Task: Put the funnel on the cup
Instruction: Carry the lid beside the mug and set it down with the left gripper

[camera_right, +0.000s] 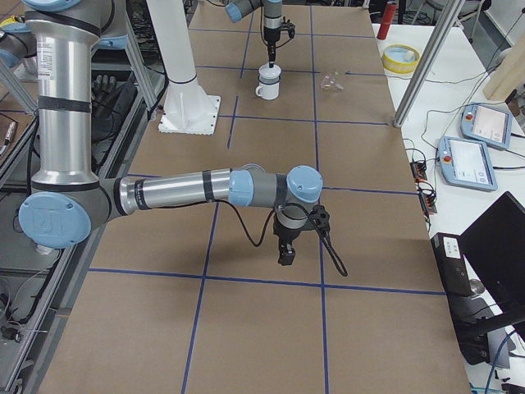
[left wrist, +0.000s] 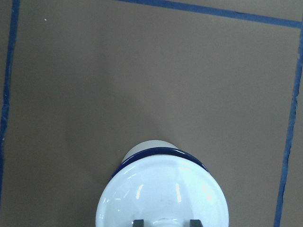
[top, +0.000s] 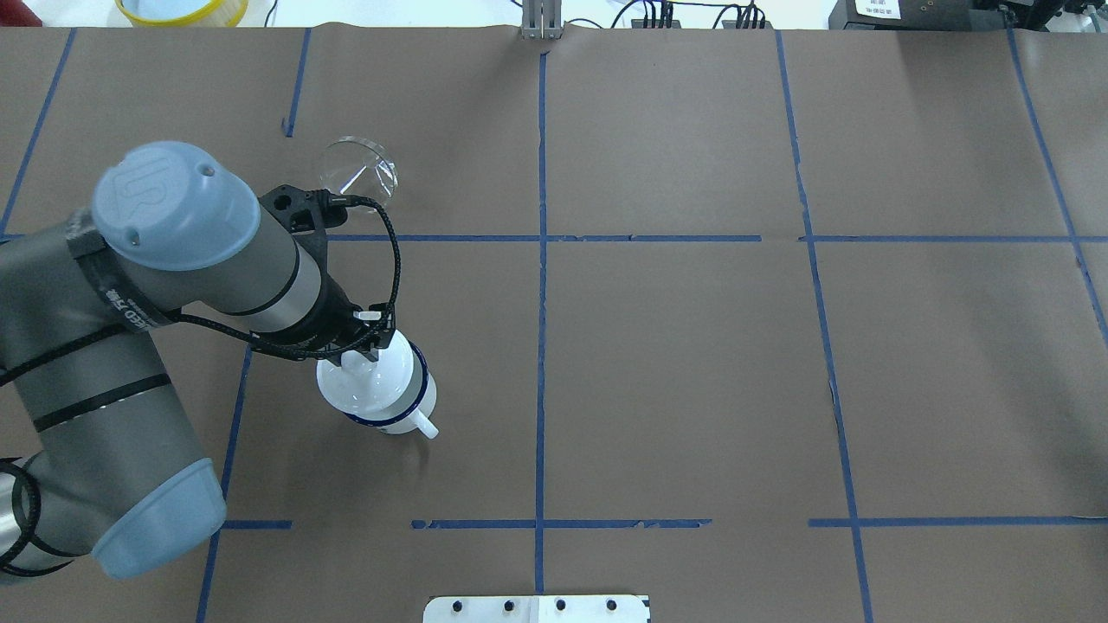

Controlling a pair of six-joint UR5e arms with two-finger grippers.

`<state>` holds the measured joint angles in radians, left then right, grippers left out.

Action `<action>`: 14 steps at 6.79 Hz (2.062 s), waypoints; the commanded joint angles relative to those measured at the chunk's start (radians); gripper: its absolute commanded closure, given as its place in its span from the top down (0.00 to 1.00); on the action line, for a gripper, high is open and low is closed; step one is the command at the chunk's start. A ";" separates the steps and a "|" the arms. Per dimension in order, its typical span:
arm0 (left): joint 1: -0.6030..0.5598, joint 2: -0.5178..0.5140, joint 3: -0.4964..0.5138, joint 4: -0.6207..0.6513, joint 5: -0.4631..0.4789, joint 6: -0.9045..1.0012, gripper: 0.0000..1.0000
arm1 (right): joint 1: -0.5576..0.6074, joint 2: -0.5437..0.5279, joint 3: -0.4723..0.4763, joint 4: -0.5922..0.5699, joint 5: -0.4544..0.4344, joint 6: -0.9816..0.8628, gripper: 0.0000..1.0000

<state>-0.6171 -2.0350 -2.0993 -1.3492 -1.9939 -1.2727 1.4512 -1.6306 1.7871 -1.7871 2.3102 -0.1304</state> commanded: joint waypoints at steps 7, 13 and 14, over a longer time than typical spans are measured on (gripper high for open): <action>-0.089 0.326 0.108 -0.470 0.004 0.084 0.00 | 0.000 0.000 0.000 0.000 0.000 0.000 1.00; -0.029 0.279 0.214 -0.472 0.021 0.096 0.90 | 0.000 0.000 0.000 0.000 0.000 0.000 1.00; -0.029 0.279 0.209 -0.470 0.018 0.098 1.00 | 0.000 0.000 0.000 0.000 0.000 0.000 1.00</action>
<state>-0.6474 -1.7524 -1.8918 -1.8200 -1.9730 -1.1779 1.4511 -1.6306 1.7864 -1.7871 2.3102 -0.1304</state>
